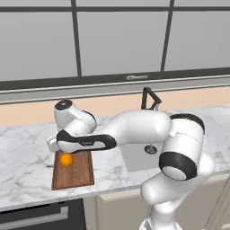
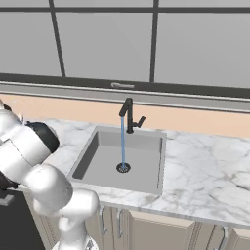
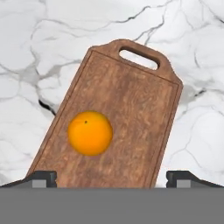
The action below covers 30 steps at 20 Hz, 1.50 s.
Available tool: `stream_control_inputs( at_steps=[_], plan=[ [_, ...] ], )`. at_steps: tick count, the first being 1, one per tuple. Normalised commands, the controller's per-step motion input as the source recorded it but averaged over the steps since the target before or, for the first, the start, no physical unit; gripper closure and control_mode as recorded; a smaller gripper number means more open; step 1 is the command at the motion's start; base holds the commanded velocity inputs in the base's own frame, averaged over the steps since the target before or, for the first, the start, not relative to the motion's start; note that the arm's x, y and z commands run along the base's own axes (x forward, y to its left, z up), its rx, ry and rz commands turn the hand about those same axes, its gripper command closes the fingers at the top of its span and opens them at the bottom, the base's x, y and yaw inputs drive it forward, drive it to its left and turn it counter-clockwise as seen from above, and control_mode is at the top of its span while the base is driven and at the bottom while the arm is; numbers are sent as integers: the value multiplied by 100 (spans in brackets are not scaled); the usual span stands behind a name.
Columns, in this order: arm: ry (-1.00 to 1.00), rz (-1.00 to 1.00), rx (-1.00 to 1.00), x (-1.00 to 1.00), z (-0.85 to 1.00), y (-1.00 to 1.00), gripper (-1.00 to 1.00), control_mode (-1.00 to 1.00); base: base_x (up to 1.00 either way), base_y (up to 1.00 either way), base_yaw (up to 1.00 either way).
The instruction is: Pick the orange from the sink and place it on the cutting board to airdry. Then turn off the sink faucet.
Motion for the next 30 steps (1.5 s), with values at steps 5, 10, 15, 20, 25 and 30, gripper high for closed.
stream_control_inputs(
  at_steps=[5,10,15,20,25,30],
  plan=[
    [-20,0,14,-50,83,-42,-100,-100,0,0,0],
    [-25,0,15,-73,66,-67,-100,-100,0,0,0],
    [-13,0,9,-84,66,-81,-100,-100,0,0,0],
    [-1,-4,5,-66,84,-81,-100,-100,0,0,0],
    [0,-6,2,-53,97,-80,-100,-100,0,0,0],
    [0,-6,0,-42,81,-86,-100,-100,0,0,0]
  ],
)
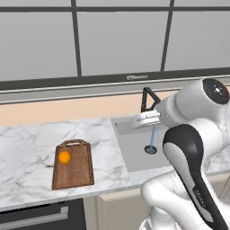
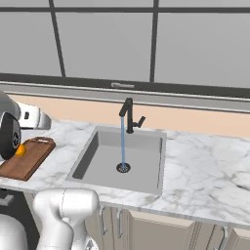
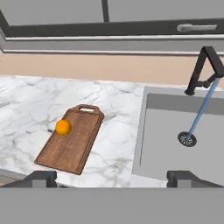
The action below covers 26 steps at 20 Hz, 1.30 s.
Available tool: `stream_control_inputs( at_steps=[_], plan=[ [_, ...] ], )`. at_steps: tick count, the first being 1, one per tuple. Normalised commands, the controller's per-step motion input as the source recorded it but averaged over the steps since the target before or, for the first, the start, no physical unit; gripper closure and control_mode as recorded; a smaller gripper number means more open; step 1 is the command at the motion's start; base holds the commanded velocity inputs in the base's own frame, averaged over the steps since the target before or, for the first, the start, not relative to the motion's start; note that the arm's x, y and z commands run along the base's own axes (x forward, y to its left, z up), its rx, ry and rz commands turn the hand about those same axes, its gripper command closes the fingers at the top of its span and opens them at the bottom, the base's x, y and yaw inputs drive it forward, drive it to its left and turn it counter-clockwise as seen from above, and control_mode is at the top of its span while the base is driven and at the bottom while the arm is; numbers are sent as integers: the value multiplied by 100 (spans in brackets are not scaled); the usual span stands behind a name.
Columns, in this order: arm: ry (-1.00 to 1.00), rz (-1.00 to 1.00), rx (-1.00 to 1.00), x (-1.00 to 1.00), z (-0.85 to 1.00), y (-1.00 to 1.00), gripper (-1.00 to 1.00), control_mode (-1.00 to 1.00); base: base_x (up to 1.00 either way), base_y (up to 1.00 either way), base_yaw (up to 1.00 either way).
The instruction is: Pick the orange from the sink and place it on the cutting board to airdry. Then turn off the sink faucet.
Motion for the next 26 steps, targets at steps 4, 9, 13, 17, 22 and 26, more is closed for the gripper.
stream_control_inputs(
  at_steps=[4,9,13,17,22,26],
  plan=[
    [0,-6,0,-44,47,-81,-100,-100,0,0,0],
    [0,-4,0,-55,1,-66,-100,-100,0,0,0],
    [0,-3,3,-56,-2,-76,-100,-100,0,0,0],
    [0,-3,3,-54,-1,-84,-100,-100,0,0,0],
    [0,-1,2,-19,0,-82,-100,-100,0,0,0],
    [0,0,1,13,0,-50,-100,-100,0,0,0]
  ],
)
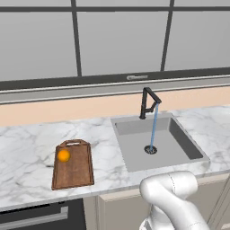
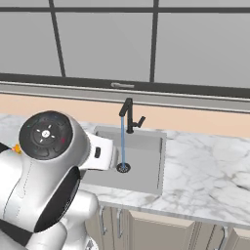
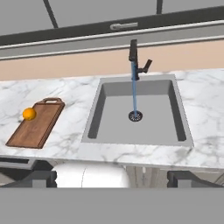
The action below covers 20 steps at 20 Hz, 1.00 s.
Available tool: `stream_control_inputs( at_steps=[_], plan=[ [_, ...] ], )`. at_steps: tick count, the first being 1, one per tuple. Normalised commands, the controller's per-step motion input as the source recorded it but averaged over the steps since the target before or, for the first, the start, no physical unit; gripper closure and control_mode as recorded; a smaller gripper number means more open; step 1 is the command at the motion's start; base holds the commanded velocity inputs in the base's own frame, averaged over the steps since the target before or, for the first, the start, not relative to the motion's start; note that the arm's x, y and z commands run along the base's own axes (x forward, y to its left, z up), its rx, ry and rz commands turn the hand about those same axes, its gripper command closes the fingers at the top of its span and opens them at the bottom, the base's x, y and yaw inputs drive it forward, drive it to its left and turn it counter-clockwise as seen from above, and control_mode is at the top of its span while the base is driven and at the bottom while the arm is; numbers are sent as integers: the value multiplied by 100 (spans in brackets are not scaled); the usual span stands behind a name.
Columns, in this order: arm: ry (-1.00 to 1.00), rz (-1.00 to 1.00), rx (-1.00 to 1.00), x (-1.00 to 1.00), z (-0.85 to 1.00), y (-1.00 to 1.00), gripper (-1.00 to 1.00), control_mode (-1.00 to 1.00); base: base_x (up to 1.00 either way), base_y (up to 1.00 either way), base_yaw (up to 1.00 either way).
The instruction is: Pick the orange from the sink and place it on the cutting board to airdry. Then turn off the sink faucet.
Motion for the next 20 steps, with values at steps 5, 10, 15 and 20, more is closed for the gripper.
stream_control_inputs(
  at_steps=[5,10,15,20],
  plan=[
    [0,4,3,32,-2,-19,-100,-100,0,0,0],
    [-1,6,3,6,-24,-15,-100,-100,0,0,0],
    [-8,7,5,2,-25,-22,-100,-100,0,0,0],
    [-8,10,6,23,-3,-26,-100,-100,0,0,0]
  ],
)
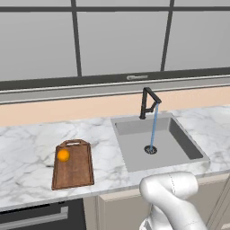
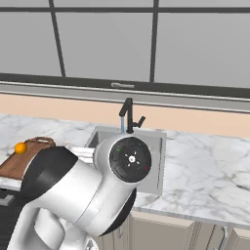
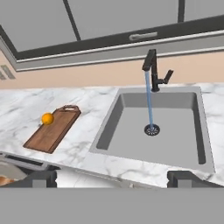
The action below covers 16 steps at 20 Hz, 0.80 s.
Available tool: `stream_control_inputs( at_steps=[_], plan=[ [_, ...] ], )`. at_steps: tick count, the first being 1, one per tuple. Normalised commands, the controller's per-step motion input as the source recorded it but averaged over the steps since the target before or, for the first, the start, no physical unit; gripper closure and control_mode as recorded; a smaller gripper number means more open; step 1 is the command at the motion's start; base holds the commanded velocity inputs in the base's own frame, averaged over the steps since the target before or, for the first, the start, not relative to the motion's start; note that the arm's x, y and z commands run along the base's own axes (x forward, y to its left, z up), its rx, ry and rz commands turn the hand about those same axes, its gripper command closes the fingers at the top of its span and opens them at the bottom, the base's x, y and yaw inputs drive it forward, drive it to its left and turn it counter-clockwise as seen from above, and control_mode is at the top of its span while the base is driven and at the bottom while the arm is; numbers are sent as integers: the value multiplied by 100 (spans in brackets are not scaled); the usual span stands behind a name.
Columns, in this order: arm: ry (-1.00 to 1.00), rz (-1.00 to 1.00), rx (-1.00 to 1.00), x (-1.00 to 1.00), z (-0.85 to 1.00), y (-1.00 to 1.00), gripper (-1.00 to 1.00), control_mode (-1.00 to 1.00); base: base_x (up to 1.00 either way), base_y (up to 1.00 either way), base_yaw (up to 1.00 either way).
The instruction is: Pick the orange from the sink and place it on the cutting board to airdry. Then turn off the sink faucet.
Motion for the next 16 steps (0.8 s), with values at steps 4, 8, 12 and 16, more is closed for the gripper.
stream_control_inputs(
  at_steps=[4,8,12,16],
  plan=[
    [-4,10,6,35,-1,-25,-100,-100,0,0,0],
    [-2,7,6,39,-9,-23,-100,-100,0,0,0],
    [0,4,5,43,-31,-8,-100,-100,0,0,0],
    [0,2,4,41,-32,0,-100,-100,0,0,0]
  ],
)
